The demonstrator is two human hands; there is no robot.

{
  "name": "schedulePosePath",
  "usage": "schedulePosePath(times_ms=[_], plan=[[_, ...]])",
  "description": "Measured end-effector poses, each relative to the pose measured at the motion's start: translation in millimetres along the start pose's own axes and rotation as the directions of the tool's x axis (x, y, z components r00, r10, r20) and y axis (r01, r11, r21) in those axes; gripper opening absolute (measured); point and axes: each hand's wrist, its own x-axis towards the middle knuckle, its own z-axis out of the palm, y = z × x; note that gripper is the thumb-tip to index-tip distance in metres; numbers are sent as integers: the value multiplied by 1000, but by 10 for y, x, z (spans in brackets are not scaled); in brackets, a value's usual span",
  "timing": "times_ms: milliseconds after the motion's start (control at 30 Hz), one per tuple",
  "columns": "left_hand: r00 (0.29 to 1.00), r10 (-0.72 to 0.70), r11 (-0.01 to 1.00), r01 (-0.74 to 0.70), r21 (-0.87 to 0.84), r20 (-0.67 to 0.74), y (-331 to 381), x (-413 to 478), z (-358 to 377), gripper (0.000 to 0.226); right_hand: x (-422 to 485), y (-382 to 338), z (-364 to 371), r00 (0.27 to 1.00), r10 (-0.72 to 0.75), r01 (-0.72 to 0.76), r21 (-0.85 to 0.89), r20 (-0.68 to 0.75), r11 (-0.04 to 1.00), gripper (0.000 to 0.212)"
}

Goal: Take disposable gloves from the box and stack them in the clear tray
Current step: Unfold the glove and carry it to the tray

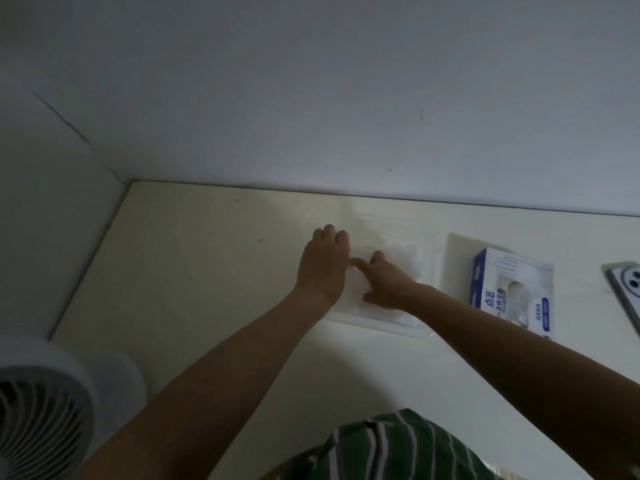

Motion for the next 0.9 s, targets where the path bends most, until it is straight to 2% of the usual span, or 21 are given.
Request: schedulePosePath(times_ms=[67, 133, 233, 333, 467, 700, 800, 867, 900], plan=[[991, 62, 996, -54, -65, 120, 27, 60, 40, 29, 2, -1, 26, 1000, -3, 2, 34, 25, 999, 93], [955, 13, 996, 12, -85, 296, 16, 100, 103, 33, 4, 3, 32, 999, 7, -11, 81, 48, 997, 100], [881, -32, 994, 76, -75, 472, -70, 109, 208, 66, 11, 40, 23, 996, 40, -48, 101, 85, 994, 105], [852, -38, 999, 39, 9, 521, -146, 102, 256, 98, 13, 126, 17, 989, 107, -107, -5, 101, 994, 111], [843, -59, 996, 14, 86, 534, -150, 89, 283, 117, 8, 171, 78, 972, 157, -142, -94, 175, 985, 117], [809, -144, 989, 100, 107, 570, -117, 116, 304, 116, 28, 141, 151, 981, 166, -153, -124, 104, 980, 118], [807, -138, 986, 57, 157, 574, -79, 107, 272, 102, -39, 117, 107, 983, 146, -133, -120, 113, 984, 108], [809, -159, 984, 87, 152, 566, -36, 106, 213, 91, -112, 84, 28, 986, 115, -101, -114, 123, 988, 96], [832, -165, 985, 110, 133, 529, -11, 111, 174, 79, -161, 67, -27, 990, 94, -84, -101, 101, 991, 87]])
